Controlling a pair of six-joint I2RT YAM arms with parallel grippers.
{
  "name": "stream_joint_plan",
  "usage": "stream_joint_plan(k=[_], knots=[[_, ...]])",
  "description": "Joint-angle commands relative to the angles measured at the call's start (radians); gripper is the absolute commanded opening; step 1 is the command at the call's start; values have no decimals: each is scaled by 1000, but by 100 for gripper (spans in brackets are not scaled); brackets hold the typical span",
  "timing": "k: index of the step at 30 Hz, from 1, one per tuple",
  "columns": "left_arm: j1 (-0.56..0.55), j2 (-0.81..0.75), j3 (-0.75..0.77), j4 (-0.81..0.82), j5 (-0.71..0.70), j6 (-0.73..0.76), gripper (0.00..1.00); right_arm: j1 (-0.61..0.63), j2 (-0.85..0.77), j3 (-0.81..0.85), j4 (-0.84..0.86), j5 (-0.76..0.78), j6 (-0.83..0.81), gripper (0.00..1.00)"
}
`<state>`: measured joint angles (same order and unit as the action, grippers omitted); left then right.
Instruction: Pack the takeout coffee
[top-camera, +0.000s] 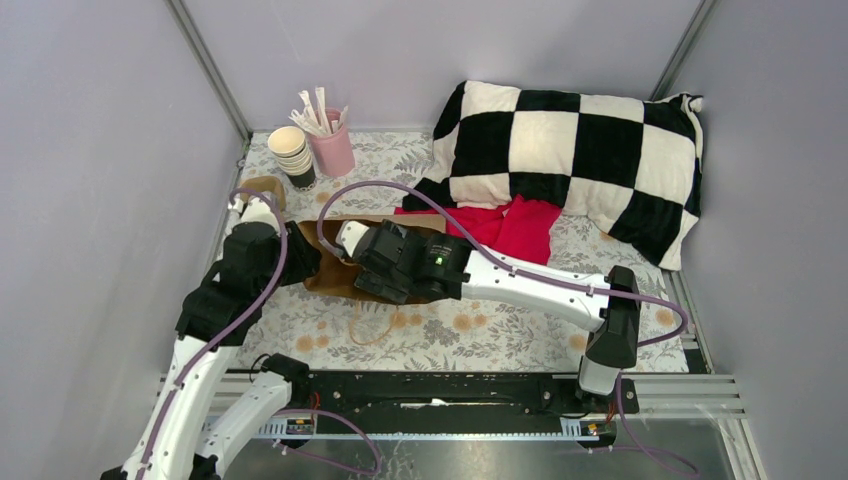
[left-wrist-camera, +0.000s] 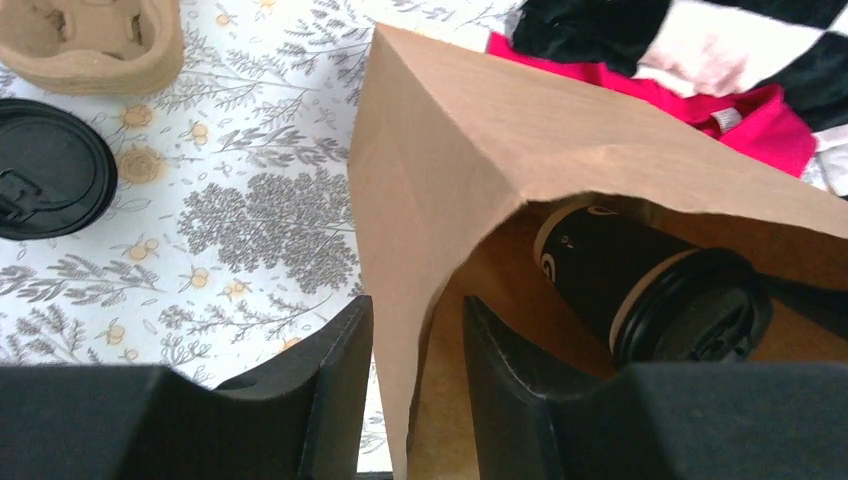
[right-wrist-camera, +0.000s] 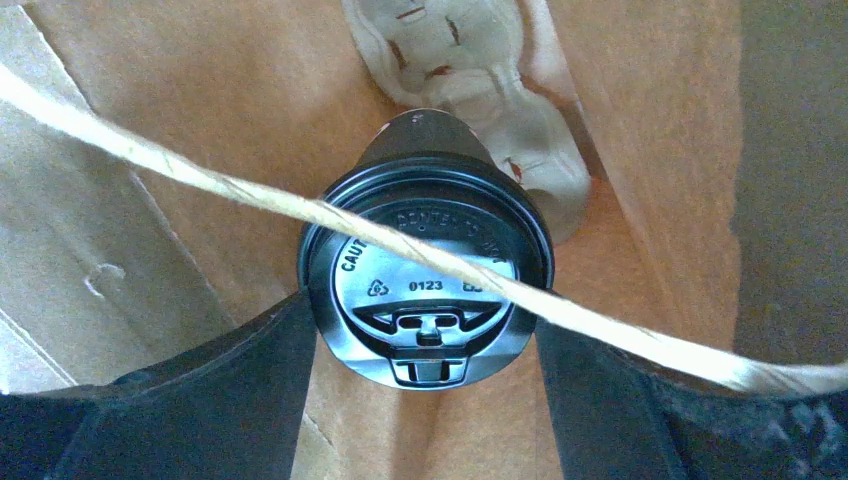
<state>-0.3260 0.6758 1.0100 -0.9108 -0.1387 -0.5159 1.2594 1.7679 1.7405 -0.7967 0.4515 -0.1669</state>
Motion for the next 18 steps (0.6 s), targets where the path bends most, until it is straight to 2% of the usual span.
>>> stream_joint_plan(k=[1,4,11,18], knots=[[-2,35,45,-32,-60,7,42,19,-8,-4,37,15,66,39],[-1,47,51,-32,-80,13,39,32,0,3,36,50,59,39],[-2,45,6,-32,-89,6,14,40,21,39,28,129,46,39],[-2,1,-21,-21,-18,-4,9,58,54,35,71,156,47,38]])
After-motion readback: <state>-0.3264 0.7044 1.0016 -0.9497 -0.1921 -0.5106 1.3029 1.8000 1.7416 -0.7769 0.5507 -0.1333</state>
